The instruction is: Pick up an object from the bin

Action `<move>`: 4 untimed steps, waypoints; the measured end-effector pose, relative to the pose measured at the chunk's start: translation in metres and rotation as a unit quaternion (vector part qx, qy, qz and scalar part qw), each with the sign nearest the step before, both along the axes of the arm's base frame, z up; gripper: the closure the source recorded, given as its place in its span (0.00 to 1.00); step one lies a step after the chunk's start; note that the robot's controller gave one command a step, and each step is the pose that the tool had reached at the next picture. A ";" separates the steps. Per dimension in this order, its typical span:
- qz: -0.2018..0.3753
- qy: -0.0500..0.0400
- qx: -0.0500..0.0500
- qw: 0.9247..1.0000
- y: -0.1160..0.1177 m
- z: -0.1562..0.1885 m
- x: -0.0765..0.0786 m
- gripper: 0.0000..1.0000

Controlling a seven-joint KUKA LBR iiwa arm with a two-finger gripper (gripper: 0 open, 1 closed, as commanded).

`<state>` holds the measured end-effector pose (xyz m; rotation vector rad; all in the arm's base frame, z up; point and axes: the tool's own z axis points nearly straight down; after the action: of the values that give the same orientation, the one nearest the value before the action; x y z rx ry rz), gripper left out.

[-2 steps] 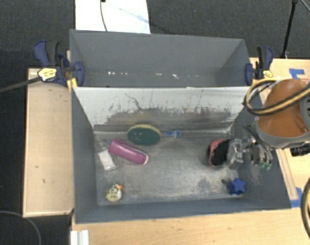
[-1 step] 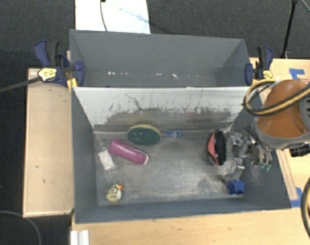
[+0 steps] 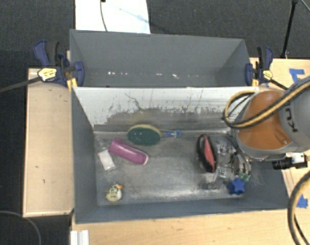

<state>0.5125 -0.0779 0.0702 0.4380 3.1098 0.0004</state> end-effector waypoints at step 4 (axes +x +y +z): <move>0.006 0.000 -0.001 1.000 -0.002 0.000 0.000 0.00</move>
Offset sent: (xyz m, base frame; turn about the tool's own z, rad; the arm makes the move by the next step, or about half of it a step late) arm 0.0000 0.0000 0.0000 0.0000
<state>0.5129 -0.0802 0.0705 0.4196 3.1115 -0.0014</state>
